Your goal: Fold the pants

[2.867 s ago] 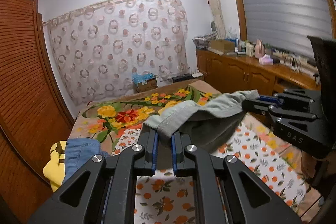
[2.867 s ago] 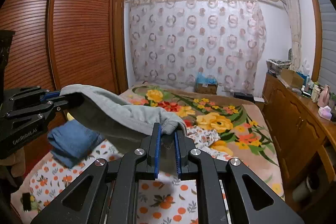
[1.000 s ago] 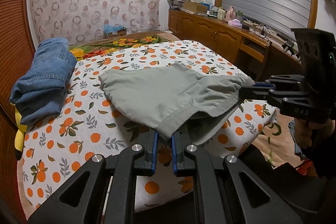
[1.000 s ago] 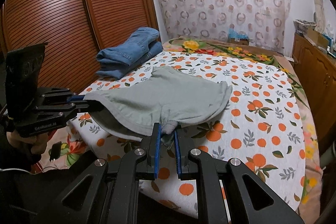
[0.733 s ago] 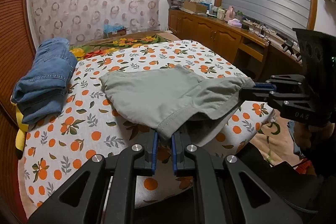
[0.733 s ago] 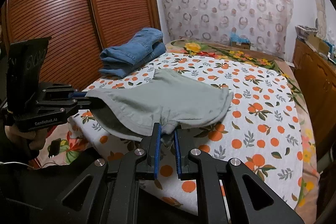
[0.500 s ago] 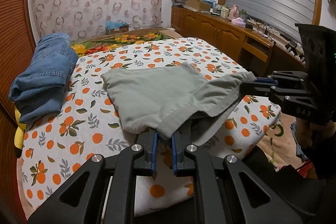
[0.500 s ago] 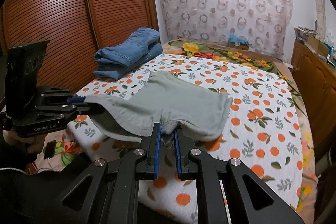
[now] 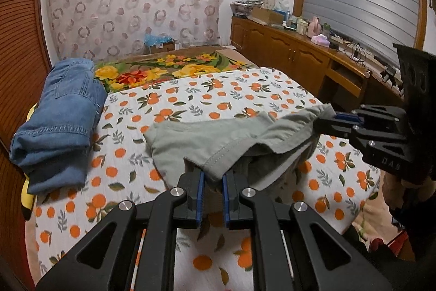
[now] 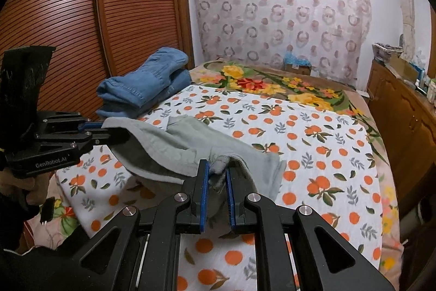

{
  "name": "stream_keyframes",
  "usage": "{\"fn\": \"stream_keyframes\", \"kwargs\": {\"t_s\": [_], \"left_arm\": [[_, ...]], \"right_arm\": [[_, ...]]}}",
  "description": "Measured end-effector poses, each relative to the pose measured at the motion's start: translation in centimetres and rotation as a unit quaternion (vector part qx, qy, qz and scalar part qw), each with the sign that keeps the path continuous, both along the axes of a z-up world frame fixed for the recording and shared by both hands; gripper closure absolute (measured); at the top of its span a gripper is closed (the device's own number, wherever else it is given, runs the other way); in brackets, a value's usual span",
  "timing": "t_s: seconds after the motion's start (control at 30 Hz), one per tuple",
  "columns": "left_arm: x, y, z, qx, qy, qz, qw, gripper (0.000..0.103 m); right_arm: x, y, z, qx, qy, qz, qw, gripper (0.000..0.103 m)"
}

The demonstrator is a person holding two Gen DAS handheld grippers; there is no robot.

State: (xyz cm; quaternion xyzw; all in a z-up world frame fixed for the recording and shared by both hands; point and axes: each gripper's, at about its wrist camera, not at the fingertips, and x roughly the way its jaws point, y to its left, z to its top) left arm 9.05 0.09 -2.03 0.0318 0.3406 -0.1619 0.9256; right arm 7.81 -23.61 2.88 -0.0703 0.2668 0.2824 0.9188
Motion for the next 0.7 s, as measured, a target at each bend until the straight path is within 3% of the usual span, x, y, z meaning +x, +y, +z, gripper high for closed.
{"fn": "stream_keyframes", "kwargs": {"t_s": [0.37, 0.57, 0.7], "left_arm": [[4.4, -0.9, -1.6, 0.008, 0.024, -0.002, 0.9997, 0.091], [4.5, -1.3, -1.9, 0.011, 0.027, -0.004, 0.9996, 0.085], [4.7, -1.0, -2.0, 0.005, 0.031, -0.001, 0.9995, 0.073]], "right_arm": [[4.9, 1.0, -1.7, -0.004, 0.033, -0.02, 0.999, 0.091], [6.3, 1.2, -2.6, 0.002, 0.057, -0.023, 0.998, 0.091], [6.9, 1.4, -3.1, -0.001, 0.062, -0.026, 0.998, 0.091]]}}
